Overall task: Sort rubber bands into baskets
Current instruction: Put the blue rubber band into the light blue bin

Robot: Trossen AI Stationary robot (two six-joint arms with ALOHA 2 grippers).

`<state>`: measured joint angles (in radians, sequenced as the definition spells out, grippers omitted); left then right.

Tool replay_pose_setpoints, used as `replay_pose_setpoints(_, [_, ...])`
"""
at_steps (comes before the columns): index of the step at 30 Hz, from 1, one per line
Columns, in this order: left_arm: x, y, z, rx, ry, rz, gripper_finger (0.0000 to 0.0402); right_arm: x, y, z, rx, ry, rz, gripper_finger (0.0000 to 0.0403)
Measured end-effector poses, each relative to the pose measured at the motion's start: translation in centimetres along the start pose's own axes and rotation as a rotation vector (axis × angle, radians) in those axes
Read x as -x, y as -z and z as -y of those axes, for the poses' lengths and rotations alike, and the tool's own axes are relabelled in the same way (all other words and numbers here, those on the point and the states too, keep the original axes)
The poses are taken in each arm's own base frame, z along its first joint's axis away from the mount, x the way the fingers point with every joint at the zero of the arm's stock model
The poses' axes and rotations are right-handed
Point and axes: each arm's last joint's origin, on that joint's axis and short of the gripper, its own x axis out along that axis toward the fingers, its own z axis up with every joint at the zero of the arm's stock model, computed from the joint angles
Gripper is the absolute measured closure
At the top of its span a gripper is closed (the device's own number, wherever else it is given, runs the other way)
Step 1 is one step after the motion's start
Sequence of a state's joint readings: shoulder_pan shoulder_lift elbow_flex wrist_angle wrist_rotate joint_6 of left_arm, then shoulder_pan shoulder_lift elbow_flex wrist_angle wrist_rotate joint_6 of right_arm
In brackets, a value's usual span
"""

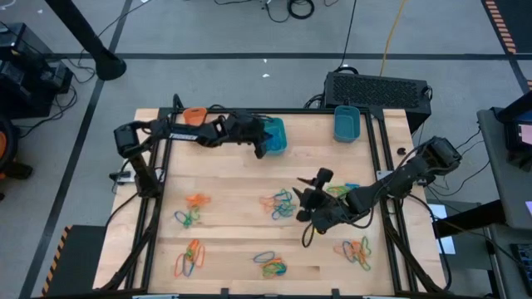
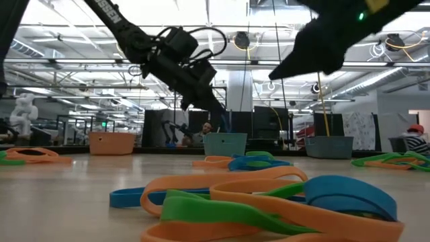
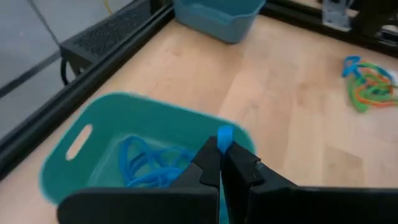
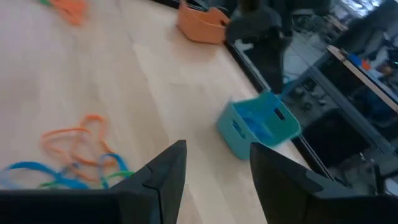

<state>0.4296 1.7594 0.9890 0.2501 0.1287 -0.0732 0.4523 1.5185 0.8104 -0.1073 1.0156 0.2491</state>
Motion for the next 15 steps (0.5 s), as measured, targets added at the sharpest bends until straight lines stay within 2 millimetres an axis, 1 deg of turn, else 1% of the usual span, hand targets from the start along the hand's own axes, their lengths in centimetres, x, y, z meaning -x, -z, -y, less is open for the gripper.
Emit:
replay_pose_setpoints(6, [-0.7,0.6,-1.6,0.044,-0.031,-0.005,0.0400,-1.4,1.0,0.9,-0.020,0.046,-0.028,0.0234])
replay_pose_setpoints(9, [-0.9,0.6,-2.2,0.068,-0.037,-0.004,0.0400,-1.8,1.0,1.2,-0.029,0.059,-0.033,0.0234])
replay_pose_setpoints(12, [-0.9,0.6,-2.6,0.089,0.000,-0.009,0.0399,-2.2,0.8,1.3,-0.051,0.041,-0.033,0.0234])
replay_pose_setpoints(15, [-1.0,0.6,-2.6,0.088,0.007,-0.006,0.0385,-2.4,0.7,1.4,-0.070,-0.001,-0.037,0.0234])
